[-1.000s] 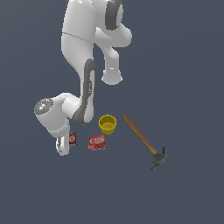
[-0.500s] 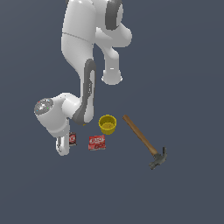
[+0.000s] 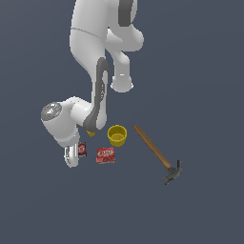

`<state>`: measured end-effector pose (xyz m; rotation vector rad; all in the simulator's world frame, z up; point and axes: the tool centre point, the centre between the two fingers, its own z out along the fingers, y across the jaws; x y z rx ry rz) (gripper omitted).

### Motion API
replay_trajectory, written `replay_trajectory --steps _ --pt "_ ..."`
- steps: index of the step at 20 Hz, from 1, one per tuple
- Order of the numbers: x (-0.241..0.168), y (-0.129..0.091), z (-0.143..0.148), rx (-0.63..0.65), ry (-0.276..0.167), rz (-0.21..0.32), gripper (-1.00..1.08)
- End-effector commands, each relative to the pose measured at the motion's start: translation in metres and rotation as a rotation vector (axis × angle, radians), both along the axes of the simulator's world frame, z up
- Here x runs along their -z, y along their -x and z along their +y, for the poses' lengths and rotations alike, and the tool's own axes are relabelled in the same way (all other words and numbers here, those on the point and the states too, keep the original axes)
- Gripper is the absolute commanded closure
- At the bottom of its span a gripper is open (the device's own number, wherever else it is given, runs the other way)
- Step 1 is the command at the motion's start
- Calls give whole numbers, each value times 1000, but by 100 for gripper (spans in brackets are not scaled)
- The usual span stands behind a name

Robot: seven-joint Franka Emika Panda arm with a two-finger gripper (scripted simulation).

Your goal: Pick up a designated object from a clutter of objects.

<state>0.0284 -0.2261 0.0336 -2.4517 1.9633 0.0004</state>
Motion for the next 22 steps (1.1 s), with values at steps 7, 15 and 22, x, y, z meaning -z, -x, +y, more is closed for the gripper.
replay_trajectory --steps 7,15,22 --pt "-45 7 49 -1 -2 -1 108" --pt "-110 18 117 0 -2 -1 108" --pt "-172 27 181 1 1 -1 108"
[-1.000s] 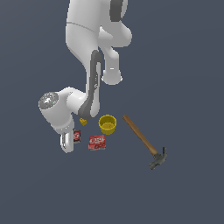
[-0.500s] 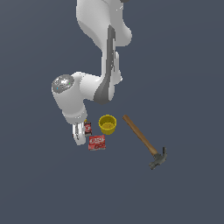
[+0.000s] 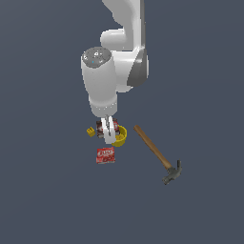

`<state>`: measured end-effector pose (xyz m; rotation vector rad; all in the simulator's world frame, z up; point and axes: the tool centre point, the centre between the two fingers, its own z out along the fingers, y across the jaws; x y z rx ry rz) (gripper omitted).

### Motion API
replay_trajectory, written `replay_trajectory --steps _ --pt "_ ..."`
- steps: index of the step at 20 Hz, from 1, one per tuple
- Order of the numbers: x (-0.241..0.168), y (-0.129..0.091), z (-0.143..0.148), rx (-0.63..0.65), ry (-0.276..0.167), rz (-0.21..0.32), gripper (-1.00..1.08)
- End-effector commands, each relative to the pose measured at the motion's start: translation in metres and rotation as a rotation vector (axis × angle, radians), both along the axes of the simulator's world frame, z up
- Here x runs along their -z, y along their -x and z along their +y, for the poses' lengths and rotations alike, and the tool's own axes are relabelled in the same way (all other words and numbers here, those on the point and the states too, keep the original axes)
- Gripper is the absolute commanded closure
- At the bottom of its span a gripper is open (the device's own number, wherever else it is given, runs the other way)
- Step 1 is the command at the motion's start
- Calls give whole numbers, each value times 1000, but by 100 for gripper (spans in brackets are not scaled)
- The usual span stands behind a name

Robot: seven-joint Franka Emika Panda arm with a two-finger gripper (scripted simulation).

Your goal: Pick up a designated object from a clutter of objects.

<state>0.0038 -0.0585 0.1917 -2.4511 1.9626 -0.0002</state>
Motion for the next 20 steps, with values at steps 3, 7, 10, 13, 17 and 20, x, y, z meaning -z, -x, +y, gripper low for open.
replay_trajectory --steps 3,7,10,13,17,20 --pt "-41 7 41 1 3 0 108" --pt "-77 12 78 2 5 0 108" --pt "-104 15 106 2 6 0 108" --pt "-131 19 134 2 6 0 108" --pt "-166 23 172 1 5 0 108" --pt "-191 25 198 1 4 0 108"
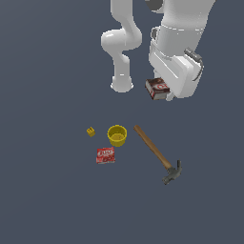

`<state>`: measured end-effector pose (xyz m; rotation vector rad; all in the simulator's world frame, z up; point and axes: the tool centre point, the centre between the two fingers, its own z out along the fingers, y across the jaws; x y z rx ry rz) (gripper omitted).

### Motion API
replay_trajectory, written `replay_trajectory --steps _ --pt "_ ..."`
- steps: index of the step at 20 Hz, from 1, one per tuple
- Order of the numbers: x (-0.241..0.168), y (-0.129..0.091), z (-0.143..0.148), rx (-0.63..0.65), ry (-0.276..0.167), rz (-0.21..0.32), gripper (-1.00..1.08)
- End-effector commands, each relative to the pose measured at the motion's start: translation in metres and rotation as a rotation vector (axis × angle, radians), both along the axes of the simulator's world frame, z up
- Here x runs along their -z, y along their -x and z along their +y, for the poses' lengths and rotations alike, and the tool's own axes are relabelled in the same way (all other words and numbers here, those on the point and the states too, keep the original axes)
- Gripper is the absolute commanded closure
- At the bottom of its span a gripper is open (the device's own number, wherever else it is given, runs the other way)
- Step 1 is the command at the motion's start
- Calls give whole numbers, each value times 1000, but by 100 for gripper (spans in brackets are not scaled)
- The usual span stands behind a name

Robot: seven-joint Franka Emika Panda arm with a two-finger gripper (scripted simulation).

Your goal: Pick up a designated object from a clutter of objects.

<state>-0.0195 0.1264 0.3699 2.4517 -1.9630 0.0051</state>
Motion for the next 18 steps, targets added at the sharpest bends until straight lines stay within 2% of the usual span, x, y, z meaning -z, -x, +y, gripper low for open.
replay_trajectory --steps 1,9,18 --pt "-20 2 21 1 0 1 108" --pt "-59 4 63 0 -2 2 108" --pt "-71 4 76 0 -3 2 108"
